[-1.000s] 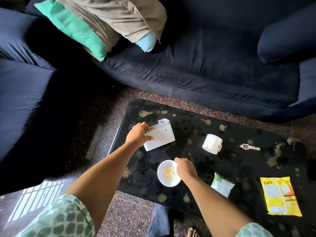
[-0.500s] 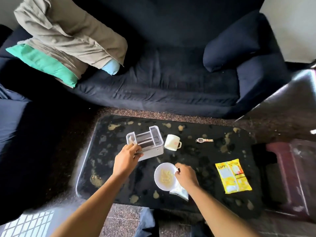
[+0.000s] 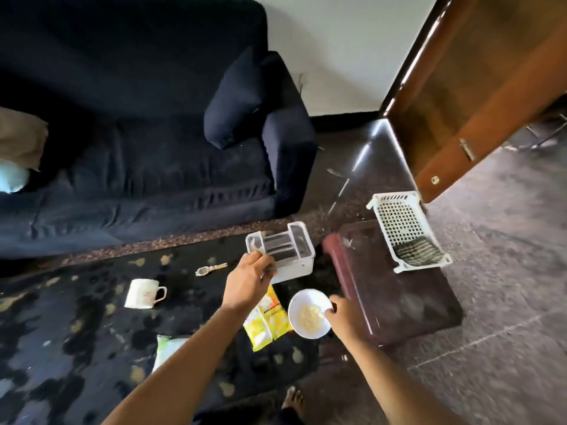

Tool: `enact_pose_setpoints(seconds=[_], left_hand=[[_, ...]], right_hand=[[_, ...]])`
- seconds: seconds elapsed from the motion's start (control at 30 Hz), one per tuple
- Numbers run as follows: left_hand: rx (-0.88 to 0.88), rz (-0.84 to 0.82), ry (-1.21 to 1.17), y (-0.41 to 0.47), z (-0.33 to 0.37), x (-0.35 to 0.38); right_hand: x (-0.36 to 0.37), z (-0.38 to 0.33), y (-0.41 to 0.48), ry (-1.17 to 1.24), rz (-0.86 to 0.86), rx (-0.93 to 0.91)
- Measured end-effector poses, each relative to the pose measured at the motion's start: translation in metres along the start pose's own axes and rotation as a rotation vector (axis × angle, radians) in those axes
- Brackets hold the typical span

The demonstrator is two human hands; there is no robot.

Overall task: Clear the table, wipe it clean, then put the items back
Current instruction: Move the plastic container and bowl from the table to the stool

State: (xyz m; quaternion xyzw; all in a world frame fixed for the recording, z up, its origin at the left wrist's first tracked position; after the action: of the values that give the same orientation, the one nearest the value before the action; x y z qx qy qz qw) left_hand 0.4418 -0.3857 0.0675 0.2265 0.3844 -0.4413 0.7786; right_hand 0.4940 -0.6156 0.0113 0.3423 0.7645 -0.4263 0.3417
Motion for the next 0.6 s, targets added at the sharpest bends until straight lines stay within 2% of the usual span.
enact_pose_setpoints(seconds=[0.13,0.27,0.6], left_hand=[[0.073,-0.108,0.007,0.034,0.077,0.068],[0.125,-0.200,0.032,0.066,0.125,0.133],[0.121,-0.251,0.091,0.128,0.173,0.246]], right_hand=[[-0.028,0.071,0.011,0.135,0.051,0.102],[-0.045,0.127,0.030,0.183,0.141,0.171],[-0.053,0.220,0.095,0.292,0.252,0.298]])
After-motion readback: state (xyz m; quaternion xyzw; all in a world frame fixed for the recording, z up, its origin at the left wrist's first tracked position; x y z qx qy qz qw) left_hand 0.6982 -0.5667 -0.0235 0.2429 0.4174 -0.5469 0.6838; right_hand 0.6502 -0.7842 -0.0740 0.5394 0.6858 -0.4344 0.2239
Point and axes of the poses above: each hand's wrist, its own y-axis towards the middle knuckle, its own x-axis out of the palm, z = x × y, the point moved 8 cm from there along y, towards the middle knuckle, and after that the axes turned 13 degrees about -x, right-handed, at the moved point
